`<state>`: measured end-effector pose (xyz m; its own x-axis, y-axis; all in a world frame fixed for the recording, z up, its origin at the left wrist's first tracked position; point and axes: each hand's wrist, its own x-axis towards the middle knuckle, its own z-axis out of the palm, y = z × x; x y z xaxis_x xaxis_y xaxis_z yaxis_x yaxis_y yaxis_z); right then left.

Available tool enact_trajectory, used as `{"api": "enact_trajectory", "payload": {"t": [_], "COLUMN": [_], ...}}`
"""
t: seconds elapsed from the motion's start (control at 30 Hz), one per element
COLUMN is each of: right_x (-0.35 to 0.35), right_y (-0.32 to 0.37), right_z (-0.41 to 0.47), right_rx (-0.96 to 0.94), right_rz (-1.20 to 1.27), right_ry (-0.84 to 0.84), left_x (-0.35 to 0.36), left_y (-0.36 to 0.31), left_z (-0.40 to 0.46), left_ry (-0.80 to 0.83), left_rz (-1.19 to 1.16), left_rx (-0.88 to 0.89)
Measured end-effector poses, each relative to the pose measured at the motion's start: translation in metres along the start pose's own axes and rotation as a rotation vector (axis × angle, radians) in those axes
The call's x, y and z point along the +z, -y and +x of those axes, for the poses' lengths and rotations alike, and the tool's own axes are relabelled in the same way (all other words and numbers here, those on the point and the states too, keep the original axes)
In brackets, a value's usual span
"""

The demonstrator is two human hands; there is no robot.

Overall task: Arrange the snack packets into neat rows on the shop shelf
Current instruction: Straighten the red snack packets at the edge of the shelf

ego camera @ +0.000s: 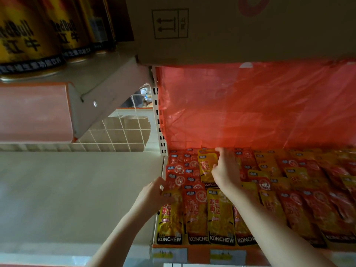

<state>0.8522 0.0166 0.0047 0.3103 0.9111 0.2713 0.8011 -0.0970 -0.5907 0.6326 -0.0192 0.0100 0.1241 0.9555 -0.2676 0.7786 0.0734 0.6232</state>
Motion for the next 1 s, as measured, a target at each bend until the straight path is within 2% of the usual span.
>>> {"api": "enact_trajectory", "payload": {"t": [0.1,0.37,0.6,0.87,1.0], "right_x": [0.000,0.005,-0.004,-0.020,-0.016], "right_y": [0.005,0.021,0.031,0.037,0.029], "right_z": [-0.005,-0.025,-0.051,-0.064,-0.057], "right_rx": [-0.008,-0.275,-0.415,-0.246,-0.234], "right_rz": [-0.080,0.062,0.283,0.632,0.605], "right_ry": [0.017,0.051,0.205,0.513,0.388], "left_x": [-0.001,-0.009,-0.031,-0.031,-0.021], "left_y": [0.001,0.004,-0.005,-0.053,-0.069], "left_z": [-0.001,0.005,0.004,0.003,0.004], "left_ry": [-0.022,-0.159,-0.203,-0.310,-0.342], "left_rz": [0.026,0.063,-0.298,-0.604,-0.675], "left_rx": [-0.020,0.010,0.062,0.253,0.317]}}
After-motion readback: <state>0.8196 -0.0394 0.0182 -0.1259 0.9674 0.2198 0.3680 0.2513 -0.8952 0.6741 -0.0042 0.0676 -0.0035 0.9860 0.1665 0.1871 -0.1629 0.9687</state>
